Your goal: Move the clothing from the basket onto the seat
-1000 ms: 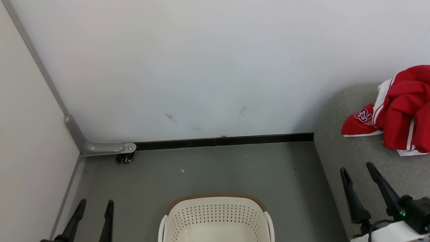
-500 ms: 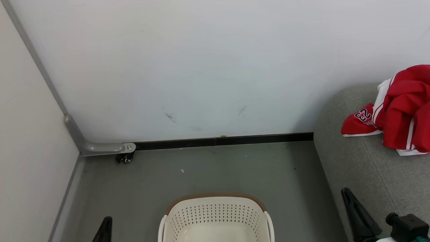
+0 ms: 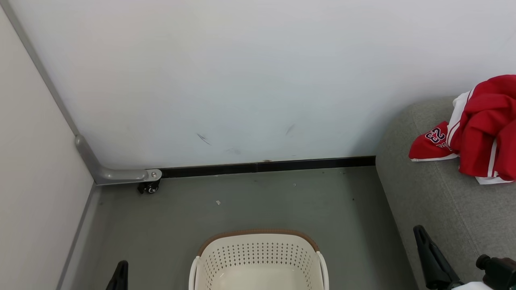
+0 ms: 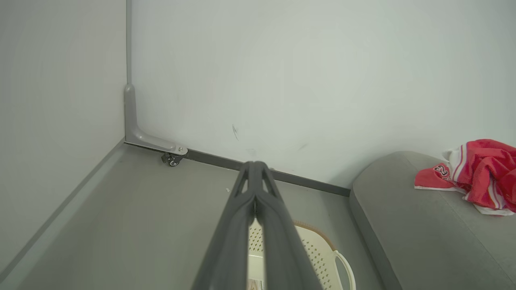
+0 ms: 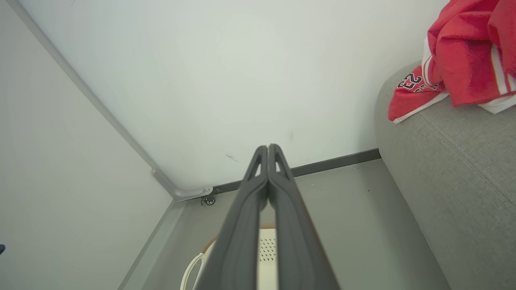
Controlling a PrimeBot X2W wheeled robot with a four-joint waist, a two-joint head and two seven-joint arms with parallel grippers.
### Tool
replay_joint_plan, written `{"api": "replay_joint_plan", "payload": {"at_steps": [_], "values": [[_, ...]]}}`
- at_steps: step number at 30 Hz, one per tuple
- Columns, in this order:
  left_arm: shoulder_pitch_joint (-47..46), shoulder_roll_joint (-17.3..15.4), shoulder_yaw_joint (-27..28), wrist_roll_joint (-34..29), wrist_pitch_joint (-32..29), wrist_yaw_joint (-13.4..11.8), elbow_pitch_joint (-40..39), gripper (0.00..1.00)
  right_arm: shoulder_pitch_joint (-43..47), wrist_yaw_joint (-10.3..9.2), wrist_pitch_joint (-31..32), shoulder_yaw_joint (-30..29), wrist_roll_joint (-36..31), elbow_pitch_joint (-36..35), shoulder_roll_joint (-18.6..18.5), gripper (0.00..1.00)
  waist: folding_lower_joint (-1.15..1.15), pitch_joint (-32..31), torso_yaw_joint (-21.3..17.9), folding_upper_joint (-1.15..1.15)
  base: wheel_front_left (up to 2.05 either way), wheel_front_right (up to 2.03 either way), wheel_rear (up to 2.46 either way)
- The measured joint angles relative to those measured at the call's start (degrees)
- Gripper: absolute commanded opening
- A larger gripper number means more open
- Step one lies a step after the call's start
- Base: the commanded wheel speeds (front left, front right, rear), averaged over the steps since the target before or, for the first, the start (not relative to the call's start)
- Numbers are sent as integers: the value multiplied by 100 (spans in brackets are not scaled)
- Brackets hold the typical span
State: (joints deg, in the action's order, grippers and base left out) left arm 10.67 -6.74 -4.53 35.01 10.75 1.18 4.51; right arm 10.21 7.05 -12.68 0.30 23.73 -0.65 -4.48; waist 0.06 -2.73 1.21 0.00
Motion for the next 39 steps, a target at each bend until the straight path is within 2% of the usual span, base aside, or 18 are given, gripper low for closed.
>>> {"api": "replay_joint_plan", "payload": {"at_steps": [6,18,23,30,39], "values": [[-114,27,45,352,-97,19,30,0,-18,1,112,-32,436,94,14,0,19,15,-9,0,0,0,0],[-236,94,164,1240,-355,107,174,0,-170,0,341,-91,1535,282,-8,0,81,4,-26,0,0,0,0],[-331,105,211,1597,-449,157,216,0,-254,0,447,-102,1992,346,-20,0,92,-2,-33,0,0,0,0],[-435,129,274,2079,-602,208,319,0,-348,0,566,-114,2629,519,-47,0,89,9,-44,0,0,0,0],[-592,167,364,2738,-772,258,447,0,-493,0,694,-129,3448,703,-78,0,46,64,-57,0,0,0,0]]}}
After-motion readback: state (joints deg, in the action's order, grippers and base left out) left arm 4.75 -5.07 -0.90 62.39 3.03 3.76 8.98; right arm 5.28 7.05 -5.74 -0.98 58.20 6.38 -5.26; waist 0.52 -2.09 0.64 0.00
